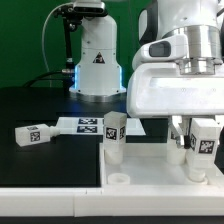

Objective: Assemble square table

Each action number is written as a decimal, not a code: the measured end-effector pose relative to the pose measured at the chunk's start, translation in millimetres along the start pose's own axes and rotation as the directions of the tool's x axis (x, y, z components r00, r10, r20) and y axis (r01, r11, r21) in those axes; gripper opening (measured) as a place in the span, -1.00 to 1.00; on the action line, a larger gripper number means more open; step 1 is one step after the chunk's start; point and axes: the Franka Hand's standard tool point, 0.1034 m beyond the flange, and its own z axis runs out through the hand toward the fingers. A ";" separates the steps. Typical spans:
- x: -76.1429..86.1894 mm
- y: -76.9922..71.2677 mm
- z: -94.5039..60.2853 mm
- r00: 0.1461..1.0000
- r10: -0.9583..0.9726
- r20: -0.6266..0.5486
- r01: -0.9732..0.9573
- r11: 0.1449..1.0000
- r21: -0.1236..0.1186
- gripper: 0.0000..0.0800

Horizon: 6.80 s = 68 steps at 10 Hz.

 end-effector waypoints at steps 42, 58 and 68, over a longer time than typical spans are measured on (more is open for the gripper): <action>23.4 -0.5 -10.6 0.681 0.691 0.242 -0.671 0.721 -0.172 0.61; 22.1 5.8 -9.6 0.066 0.990 0.124 -0.945 0.102 -0.310 -0.27; 19.7 2.5 -6.9 0.910 0.193 0.368 -0.189 0.981 -0.047 0.62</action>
Offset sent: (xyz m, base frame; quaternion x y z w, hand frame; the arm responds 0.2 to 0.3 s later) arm -0.0044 0.0004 -0.0112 0.0094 0.0078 0.0078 0.9999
